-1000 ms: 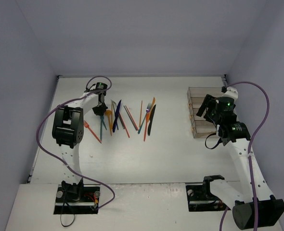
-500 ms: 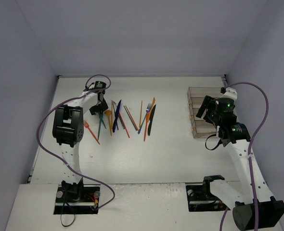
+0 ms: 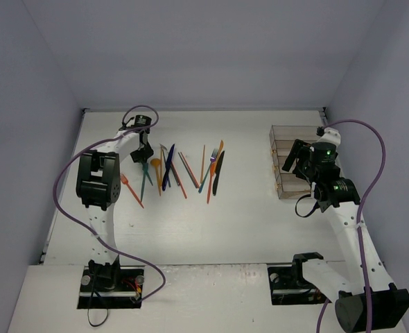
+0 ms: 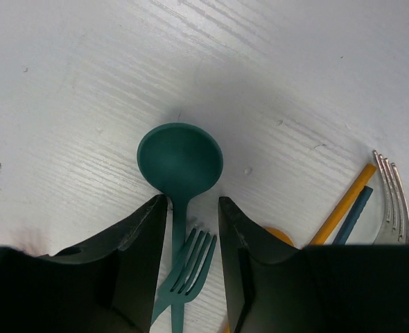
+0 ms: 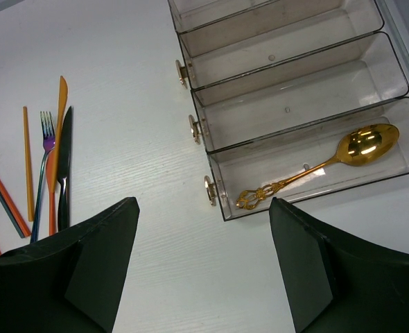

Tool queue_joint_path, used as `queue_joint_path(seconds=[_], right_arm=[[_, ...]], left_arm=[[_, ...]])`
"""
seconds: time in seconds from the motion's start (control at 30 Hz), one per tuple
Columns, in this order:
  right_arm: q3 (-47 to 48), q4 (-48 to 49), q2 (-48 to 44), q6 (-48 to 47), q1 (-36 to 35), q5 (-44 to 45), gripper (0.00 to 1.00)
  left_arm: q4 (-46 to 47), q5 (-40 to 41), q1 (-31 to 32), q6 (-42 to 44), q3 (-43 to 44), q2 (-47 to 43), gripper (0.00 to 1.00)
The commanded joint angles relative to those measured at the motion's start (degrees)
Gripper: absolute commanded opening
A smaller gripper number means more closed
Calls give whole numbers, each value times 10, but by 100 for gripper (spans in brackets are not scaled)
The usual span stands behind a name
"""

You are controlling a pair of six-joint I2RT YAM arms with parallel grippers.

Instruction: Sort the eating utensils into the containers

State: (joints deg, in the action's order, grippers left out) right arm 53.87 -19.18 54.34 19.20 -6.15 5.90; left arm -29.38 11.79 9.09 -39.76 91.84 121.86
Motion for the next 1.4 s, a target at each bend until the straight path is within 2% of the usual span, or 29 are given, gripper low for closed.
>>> queue_joint_path(seconds=[0.0, 0.3, 0.43, 0.77, 1.03, 1.37], right_arm=[[4, 17, -7, -7, -5, 0, 73], [5, 15, -5, -8, -5, 2, 73], [7, 15, -1, -7, -6, 2, 74], [22, 14, 11, -16, -9, -22, 74], [33, 17, 14, -29, -13, -41, 76], [43, 18, 13, -36, -18, -54, 77]], left_arm=[[-15, 8, -7, 0, 5, 23, 25], [-16, 7, -19, 4, 25, 34, 10], [-15, 6, -25, 14, 38, 35, 0], [-11, 57, -47, 76, 96, -16, 0], [82, 69, -58, 148, 99, -70, 0], [166, -1, -57, 75, 37, -126, 0]])
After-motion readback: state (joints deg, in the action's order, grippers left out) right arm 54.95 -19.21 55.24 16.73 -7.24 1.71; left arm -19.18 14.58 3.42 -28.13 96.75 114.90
